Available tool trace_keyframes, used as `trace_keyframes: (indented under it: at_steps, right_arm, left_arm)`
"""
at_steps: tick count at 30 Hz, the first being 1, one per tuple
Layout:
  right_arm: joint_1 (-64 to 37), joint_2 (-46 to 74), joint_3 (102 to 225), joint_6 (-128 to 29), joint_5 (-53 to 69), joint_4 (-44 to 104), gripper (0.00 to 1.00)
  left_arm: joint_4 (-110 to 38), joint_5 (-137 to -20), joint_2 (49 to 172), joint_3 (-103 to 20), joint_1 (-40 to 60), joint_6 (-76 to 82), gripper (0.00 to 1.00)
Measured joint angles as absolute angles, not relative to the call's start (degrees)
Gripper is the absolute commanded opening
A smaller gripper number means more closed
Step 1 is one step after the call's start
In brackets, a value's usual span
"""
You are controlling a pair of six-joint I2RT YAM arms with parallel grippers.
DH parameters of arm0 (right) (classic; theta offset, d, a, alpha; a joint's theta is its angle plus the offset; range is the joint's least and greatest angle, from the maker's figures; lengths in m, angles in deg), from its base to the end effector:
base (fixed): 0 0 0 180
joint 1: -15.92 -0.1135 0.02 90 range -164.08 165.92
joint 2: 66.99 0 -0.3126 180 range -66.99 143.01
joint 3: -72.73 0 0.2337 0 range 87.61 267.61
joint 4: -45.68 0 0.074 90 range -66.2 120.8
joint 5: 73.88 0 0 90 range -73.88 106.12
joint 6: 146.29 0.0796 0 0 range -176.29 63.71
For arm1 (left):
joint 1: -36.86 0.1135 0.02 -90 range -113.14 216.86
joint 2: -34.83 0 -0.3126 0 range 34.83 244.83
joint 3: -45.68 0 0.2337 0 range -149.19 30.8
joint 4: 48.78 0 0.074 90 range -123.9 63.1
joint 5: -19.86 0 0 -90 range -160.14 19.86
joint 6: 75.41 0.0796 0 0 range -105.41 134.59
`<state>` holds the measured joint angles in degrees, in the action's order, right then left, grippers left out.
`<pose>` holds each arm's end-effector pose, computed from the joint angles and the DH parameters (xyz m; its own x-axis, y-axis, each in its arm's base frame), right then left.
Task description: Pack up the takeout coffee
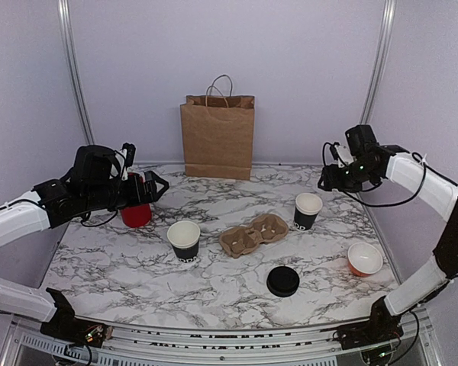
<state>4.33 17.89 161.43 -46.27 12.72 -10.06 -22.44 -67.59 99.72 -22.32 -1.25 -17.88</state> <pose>0.3125 0.0689 0.3196 -0.8005 0.0131 -0.5992 -0.0986 0.9832 0.1533 0.2082 -0.1588 0.3487 -0.5756 -0.2302 -0.7847 0.3264 0.8151 -0.4785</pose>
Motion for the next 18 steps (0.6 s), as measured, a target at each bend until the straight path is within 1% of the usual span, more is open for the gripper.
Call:
trace_keyframes:
  at_steps: [8, 12, 18]
  right_arm:
    - [-9.7, 9.0, 159.0, -44.1, 13.9, -11.8, 0.78]
    - [-14.5, 3.7, 153.0, -40.9, 14.5, -12.6, 0.83]
    - [-23.4, -1.9, 141.5, -33.5, 15.6, -12.6, 0.88]
  left_arm:
    - [-23.0, -67.2, 100.9, -26.2, -1.3, -15.8, 0.99]
    - [-24.4, -67.3, 102.8, -26.8, -1.3, -15.9, 0.99]
    - [-28.0, -68.7, 107.0, -29.0, -1.3, -16.6, 0.99]
